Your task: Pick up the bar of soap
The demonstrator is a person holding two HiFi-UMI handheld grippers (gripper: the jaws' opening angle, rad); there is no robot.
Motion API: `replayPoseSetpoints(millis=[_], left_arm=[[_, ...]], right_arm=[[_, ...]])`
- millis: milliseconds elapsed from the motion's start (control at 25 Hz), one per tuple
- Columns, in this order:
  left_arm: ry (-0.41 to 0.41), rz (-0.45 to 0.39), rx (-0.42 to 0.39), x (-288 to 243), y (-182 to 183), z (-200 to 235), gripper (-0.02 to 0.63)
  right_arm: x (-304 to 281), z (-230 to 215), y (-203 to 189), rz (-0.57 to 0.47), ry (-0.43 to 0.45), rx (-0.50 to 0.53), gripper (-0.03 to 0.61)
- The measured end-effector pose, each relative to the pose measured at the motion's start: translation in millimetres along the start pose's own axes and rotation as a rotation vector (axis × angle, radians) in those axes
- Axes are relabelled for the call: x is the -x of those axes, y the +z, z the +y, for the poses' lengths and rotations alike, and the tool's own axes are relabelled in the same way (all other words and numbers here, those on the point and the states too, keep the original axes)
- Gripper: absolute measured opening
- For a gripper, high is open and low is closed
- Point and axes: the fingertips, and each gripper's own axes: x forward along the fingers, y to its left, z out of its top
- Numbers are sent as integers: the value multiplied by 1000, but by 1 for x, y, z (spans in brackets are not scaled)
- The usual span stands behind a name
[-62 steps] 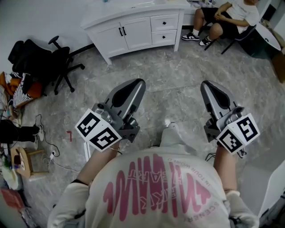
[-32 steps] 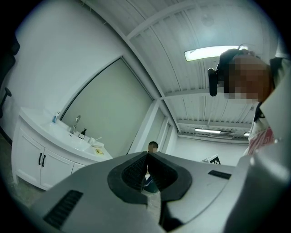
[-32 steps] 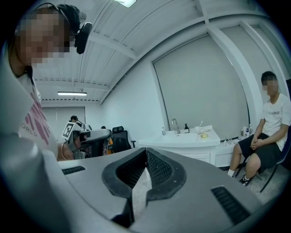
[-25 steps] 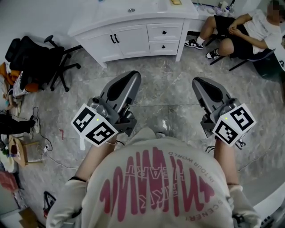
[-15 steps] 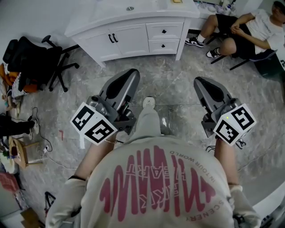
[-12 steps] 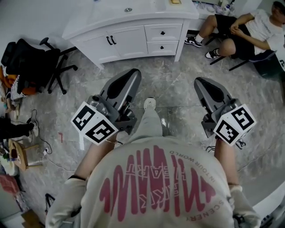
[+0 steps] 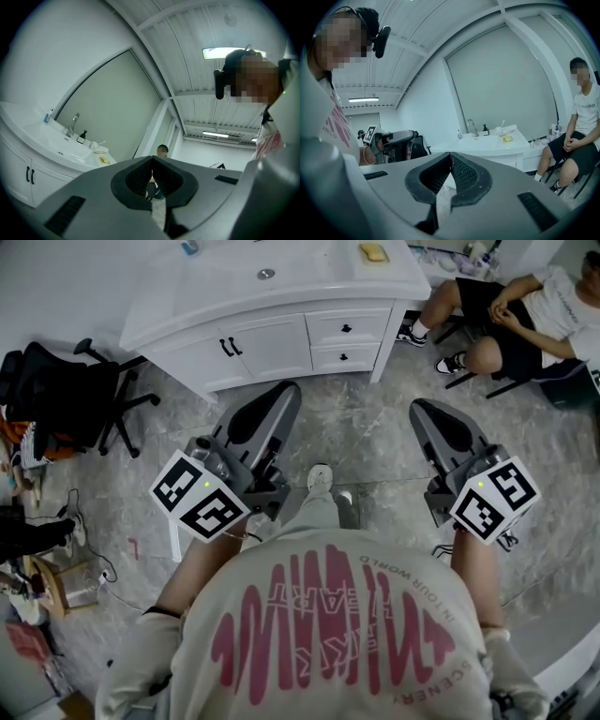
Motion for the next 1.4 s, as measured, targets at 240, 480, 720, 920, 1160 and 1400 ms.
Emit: replayPoseSetpoints(millis=[240,480,720,920,1160,1400], left_arm=[[-24,4,11,-34,23,43,9],[-42,14,5,-59,39,82,9],[-55,30,5,-82,51,120,9],[-85,44,-2,-99,56,144,9],[-120,49,3,-122,59,161,9],[-117,59,14,-141,62,178,9]], right_arm=[[-45,-25,23,-1,-15,-3,12],[-82,-52,42,-13,-42,-4,12],[-119,-76,57,-21,-61,-1,12],[-144,-91,64,-30,-80,1,12],[-156,-105,73,-34,-107,14,12],[-164,-127,79,-31,-130,-5,12]])
